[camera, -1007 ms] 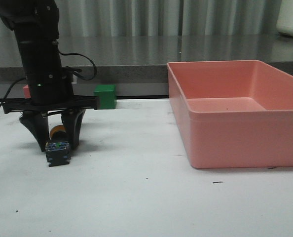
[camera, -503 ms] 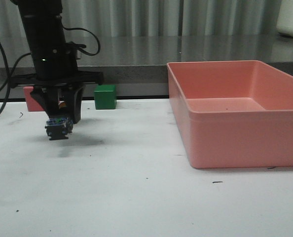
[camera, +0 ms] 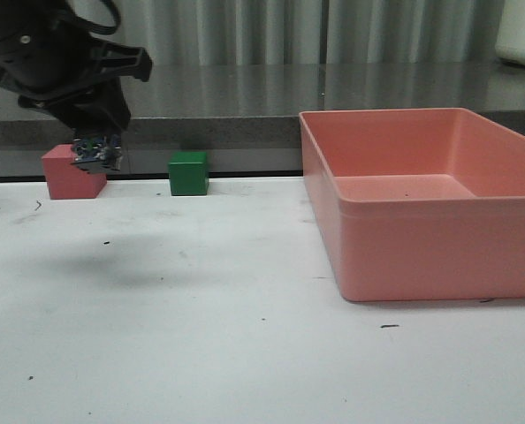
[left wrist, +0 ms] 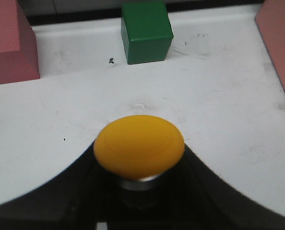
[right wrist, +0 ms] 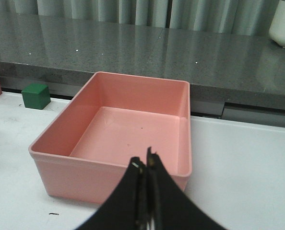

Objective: Place and stand button with both arms
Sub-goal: 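Rotate the button upright and set it down with the left gripper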

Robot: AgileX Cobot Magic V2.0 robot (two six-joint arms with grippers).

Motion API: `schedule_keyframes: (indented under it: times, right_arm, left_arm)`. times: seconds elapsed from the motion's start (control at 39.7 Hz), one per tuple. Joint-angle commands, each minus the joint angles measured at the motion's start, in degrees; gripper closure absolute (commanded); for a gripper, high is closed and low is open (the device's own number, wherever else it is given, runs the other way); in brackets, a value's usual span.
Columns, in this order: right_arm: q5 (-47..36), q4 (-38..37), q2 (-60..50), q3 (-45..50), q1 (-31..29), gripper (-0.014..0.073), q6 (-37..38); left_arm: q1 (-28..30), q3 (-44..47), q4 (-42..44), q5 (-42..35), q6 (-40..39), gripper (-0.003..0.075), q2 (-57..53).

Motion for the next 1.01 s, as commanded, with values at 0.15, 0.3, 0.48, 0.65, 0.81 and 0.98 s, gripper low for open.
schedule_keyframes:
  times: [0.15, 0.3, 0.48, 0.65, 0.81, 0.98]
  right_arm:
    - [-5.23, -0.82, 0.53, -1.53, -0.47, 0.0662, -0.26]
    - [-5.23, -0.82, 0.53, -1.53, -0.47, 0.0662, -0.26]
    - [-5.23, -0.82, 0.53, -1.53, -0.47, 0.0662, -0.26]
    - [-5.23, -0.82, 0.53, -1.53, -0.47, 0.0662, -0.26]
    - [-5.23, -0.82, 0.53, -1.53, -0.47, 0.0662, -0.26]
    - [-5.23, -0.82, 0.53, -1.53, -0.47, 0.0662, -0.26]
  left_arm:
    - [0.52, 22.83, 5.23, -39.52, 1.85, 0.0552, -13.93]
    - [0.75, 30.78, 5.29, -53.44, 4.61, 0.0552, -13.46]
    - [0.89, 33.79, 4.55, -64.28, 4.61, 0.0552, -9.75]
    - [2.23, 33.79, 4.54, -67.19, 4.61, 0.0552, -3.34]
    - [2.65, 34.65, 4.32, -77.6, 4.61, 0.0552, 1.02]
    - [2.65, 34.81, 2.38, -82.37, 4.61, 0.0551, 7.46]
